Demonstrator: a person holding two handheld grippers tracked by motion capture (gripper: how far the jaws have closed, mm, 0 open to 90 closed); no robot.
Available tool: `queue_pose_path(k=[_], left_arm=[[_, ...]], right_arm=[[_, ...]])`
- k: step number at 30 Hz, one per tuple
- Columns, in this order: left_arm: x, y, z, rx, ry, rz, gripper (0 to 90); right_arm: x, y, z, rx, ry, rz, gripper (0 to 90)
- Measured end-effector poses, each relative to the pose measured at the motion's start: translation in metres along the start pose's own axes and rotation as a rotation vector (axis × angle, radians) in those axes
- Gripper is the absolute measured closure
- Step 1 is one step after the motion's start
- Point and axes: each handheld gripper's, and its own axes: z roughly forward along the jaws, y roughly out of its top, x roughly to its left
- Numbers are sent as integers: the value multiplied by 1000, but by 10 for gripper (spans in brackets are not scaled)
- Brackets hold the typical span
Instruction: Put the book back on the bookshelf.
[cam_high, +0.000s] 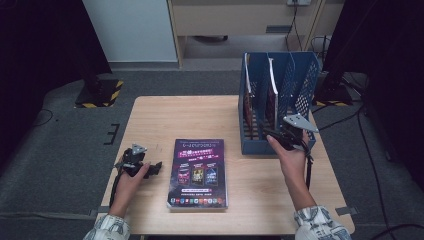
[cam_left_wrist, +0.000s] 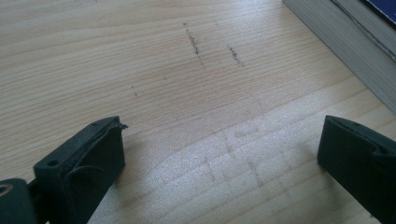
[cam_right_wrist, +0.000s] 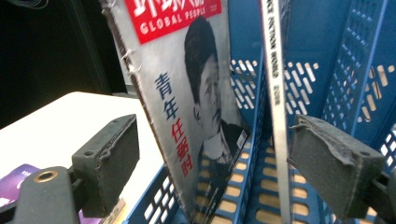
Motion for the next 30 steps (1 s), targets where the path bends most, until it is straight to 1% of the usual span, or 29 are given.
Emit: queue_pose_path(k=[3,16,18,19,30], left_arm=[[0,0,0,0,0,-1,0],[0,0,0,0,0,-2,0],[0,0,0,0,0,-2,0],[0,0,0,0,0,-2,0],[-1,0,0,0,1,-3,0]], right_arm=[[2,-5,-2,6,10,-4,179],[14,-17,-5,28,44,-7,163],[16,-17,-6,38,47,-19,171],[18,-18,-7,43,51,-26,172],[36,-24,-12,60,125,-36,171]])
